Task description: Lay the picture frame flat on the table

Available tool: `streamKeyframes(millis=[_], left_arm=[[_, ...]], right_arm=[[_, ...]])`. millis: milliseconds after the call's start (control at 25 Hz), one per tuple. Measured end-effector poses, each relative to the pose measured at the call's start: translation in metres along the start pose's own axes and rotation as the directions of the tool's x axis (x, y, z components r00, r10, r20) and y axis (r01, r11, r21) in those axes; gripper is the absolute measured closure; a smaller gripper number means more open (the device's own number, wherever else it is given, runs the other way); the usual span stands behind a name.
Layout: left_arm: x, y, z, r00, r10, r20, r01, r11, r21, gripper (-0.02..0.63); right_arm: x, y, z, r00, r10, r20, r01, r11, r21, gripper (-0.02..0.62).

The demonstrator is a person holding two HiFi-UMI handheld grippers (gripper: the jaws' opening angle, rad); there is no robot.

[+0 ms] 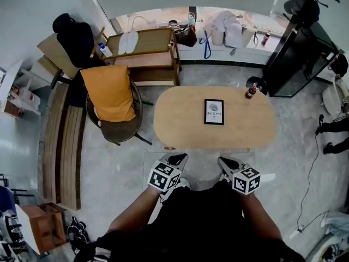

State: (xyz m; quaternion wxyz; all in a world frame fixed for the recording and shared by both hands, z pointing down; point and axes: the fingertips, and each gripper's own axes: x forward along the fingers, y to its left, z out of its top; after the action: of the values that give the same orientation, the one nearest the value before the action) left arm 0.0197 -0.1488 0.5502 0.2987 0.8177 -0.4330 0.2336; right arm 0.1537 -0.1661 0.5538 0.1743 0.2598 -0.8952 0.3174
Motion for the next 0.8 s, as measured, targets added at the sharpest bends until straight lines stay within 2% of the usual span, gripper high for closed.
streamKeyframes(millis=[80,160,360,560,800], left_arm=[[-0.002,-0.014,0.006,1.0,0.003,0.017,-0.003,1.0,0.024,0.6],[0.002,-0.029,0.012,0.999,0.006,0.033,-0.008,0.999,0.043,0.6],[0.023,-0.081,0.026,0.998,0.003,0.069,-0.005,0.999,0.033,0.6],[0.054,-0.137,0.027,0.999,-0.01,0.045,0.007,0.997,0.074,0.6],[0.063,-0.168,0.031,0.999,-0.011,0.044,0.006,0.994,0.108,0.6]], right_arm=[[-0.014,0.003,0.002,1.0,-0.006,-0.001,0.006,0.998,-0.07,0.593],[-0.027,0.001,0.005,1.0,-0.004,0.003,0.004,0.995,-0.1,0.594],[-0.067,-0.006,0.008,0.999,0.048,0.02,-0.046,0.993,-0.104,0.594],[-0.102,-0.014,0.002,0.995,0.094,0.043,-0.088,0.989,-0.118,0.594],[-0.131,-0.03,0.001,0.992,0.104,0.072,-0.094,0.987,-0.126,0.594]])
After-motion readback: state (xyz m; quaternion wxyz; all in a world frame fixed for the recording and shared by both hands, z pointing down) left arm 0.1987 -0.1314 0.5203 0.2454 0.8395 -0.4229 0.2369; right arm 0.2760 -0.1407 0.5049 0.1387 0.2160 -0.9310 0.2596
